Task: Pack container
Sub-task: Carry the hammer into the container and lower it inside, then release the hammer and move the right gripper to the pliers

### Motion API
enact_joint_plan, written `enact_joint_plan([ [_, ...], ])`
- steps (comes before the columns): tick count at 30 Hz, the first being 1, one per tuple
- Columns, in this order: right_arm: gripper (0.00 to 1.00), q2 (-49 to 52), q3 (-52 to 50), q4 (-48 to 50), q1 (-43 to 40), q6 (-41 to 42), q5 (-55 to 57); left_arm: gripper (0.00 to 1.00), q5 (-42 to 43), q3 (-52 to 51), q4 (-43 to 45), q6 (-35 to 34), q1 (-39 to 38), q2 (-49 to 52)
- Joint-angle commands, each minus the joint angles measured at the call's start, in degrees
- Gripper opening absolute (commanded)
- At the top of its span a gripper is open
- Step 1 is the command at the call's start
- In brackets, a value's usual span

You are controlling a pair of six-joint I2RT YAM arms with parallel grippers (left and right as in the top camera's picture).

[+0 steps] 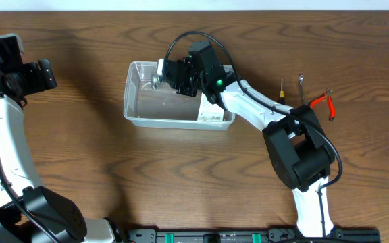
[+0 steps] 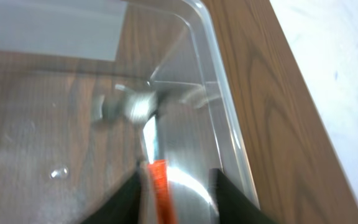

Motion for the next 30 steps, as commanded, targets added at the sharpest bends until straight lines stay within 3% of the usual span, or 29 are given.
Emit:
enact_joint_plan([
  [1,0.52,0.57,0.22,0.42,0.13,4.02,-1.22,0.98,-0.09,0.37,0.02,-0.35,0.20,0.39],
  [7,0.58,-3.93,0.22,0.15,-0.11,16.87,-1.01,0.98,-0.09,0.37,0.02,-0.35,0.20,0.39],
  [10,0.58,-10.29,0.22,-2.95,-1.07,19.37,0.33,0.98,-0.09,0.37,0.02,-0.35,0.20,0.39],
  [18,0.57,-27.45,0.22,-23.19,-8.07,21.70,18.73,0.98,-0.09,0.37,0.02,-0.35,0.20,0.39],
  [21,0.59,-29.49,0.22,-32.79,-13.97,32.33,22.34,0.98,-0.09,0.37,0.02,-0.35,0.20,0.39],
  [23,0.66,-29.24,0.17,-39.87,-19.17,43.04,22.10,0.98,-0.09,0.37,0.02,-0.35,0.20,0.39],
  [26,0.66,-26.97,-0.24,-48.70,-26.36,55.19,22.08,0.98,-0.09,0.37,0.02,-0.35,0.20,0.39],
  [30,0.64,-21.94,-0.96,-55.65,-34.73,60.78,21.62,0.98,-0.09,0.37,0.02,-0.35,0.20,0.39],
])
